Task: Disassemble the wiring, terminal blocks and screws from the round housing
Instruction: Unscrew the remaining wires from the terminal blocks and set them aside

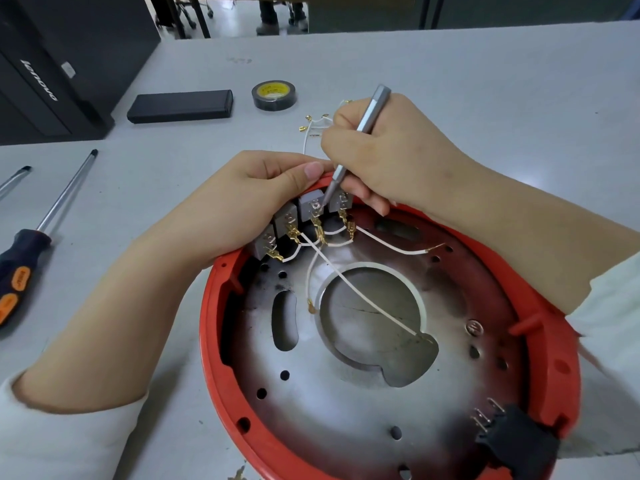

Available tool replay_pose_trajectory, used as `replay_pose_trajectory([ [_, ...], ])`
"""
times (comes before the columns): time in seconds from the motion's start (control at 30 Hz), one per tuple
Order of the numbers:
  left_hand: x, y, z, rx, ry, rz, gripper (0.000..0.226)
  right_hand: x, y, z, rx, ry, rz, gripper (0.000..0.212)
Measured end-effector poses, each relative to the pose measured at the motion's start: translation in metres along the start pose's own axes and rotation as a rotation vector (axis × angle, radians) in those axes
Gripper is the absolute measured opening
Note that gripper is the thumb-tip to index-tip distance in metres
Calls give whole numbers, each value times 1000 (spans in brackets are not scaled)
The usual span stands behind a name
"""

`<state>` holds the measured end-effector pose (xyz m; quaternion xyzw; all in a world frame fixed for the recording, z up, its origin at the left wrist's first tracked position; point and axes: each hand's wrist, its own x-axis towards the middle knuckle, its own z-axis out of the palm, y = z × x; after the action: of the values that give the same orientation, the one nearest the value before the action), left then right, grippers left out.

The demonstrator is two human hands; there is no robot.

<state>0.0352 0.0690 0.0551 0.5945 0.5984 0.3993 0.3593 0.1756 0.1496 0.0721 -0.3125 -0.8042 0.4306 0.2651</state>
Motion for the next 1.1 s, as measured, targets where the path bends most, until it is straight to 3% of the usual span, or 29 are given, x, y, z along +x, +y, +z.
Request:
replay_pose_trajectory([
  [0.4, -1, 0, 0, -22, -14, 6, 24, -8, -5, -9, -30, -50, -45, 36],
  [0.53, -1, -1, -2, 36, -8, 10, 21, -27, -16, -21, -126, -191, -139, 22],
  [0.63, 0, -3, -2, 31, -16, -1, 22, -42, -18, -21, -125, -316, -131, 34],
  [0.73, 1, -6, -2, -15, -7, -50, 23, -48, -14, -17, -343, -365, -165, 42],
  [0.93, 2, -7, -1, -30, 7, -54, 21, -46, -16, -13, -811, -370, -287, 21],
  [1.03, 2, -7, -1, -36, 12, -53, 21, -44, -19, -10, -739, -410, -175, 13],
  [1.1, 2, -8, 0, -29, 18, -45, 20, -49, -18, -15, -756, -388, -253, 15],
])
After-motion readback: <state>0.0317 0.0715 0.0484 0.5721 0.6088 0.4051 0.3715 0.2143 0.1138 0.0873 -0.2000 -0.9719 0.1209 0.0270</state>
